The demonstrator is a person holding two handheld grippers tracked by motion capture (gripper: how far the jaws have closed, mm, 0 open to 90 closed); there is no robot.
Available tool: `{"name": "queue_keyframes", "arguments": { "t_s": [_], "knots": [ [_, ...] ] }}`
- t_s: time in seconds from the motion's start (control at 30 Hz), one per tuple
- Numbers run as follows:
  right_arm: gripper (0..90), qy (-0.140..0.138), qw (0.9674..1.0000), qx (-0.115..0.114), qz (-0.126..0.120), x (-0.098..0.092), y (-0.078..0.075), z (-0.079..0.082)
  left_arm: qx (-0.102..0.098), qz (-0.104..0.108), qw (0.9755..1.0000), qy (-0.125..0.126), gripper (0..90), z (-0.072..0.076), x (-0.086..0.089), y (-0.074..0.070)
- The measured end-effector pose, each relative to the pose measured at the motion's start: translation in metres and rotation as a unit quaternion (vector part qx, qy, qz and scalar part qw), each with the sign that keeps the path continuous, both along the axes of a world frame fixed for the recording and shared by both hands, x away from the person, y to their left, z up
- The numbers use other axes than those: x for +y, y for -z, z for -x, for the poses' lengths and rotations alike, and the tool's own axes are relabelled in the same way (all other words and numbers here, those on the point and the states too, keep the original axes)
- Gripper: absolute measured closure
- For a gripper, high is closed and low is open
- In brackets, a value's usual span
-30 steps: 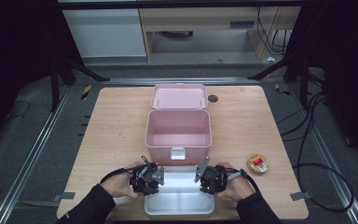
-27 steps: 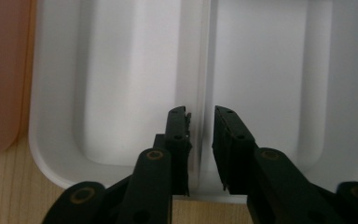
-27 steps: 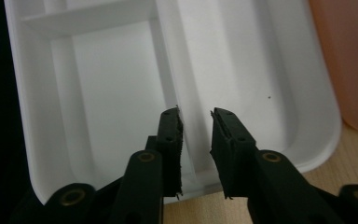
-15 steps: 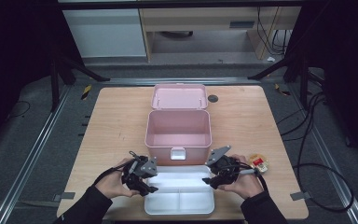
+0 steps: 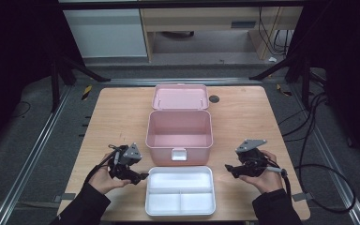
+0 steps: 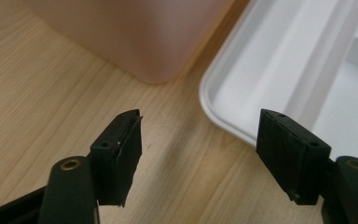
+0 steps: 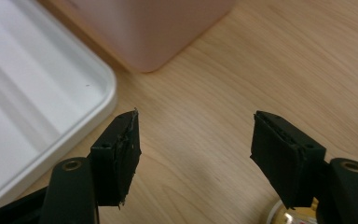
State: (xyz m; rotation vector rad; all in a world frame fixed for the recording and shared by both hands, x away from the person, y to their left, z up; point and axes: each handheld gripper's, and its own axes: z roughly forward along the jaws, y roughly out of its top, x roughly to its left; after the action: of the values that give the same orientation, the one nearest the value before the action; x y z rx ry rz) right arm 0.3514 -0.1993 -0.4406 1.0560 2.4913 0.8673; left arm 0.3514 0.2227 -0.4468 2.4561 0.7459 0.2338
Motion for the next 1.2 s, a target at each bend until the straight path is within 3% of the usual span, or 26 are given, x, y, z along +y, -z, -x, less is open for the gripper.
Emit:
{"name": "queue_keyframes", "arguments": {
  "t_s": [0.1,0.27,0.6,0.77,1.2],
  "knots": [
    [33.7,0.036,0.9993,-0.005,-0.004,-0.012,0.000,-0.003,-0.005,0.004,0.9998,-0.021,29.4,-0.004,0.009,0.000],
    [33.2,0.076,0.9970,-0.008,-0.010,-0.031,0.005,-0.008,-0.011,0.033,0.9975,-0.061,28.4,-0.011,0.024,0.002],
    [24.3,0.123,0.9924,-0.009,-0.002,-0.057,0.010,-0.010,-0.007,0.028,0.9916,-0.126,26.7,-0.022,0.046,0.014],
    [18.1,0.152,0.9883,0.002,0.012,-0.067,0.016,-0.011,-0.006,0.037,0.9897,-0.138,26.7,-0.024,0.052,0.015],
    [15.6,0.150,0.9849,0.071,0.050,-0.071,0.037,-0.019,-0.001,0.030,0.9888,-0.146,26.5,-0.026,0.054,0.020]
  ]
}}
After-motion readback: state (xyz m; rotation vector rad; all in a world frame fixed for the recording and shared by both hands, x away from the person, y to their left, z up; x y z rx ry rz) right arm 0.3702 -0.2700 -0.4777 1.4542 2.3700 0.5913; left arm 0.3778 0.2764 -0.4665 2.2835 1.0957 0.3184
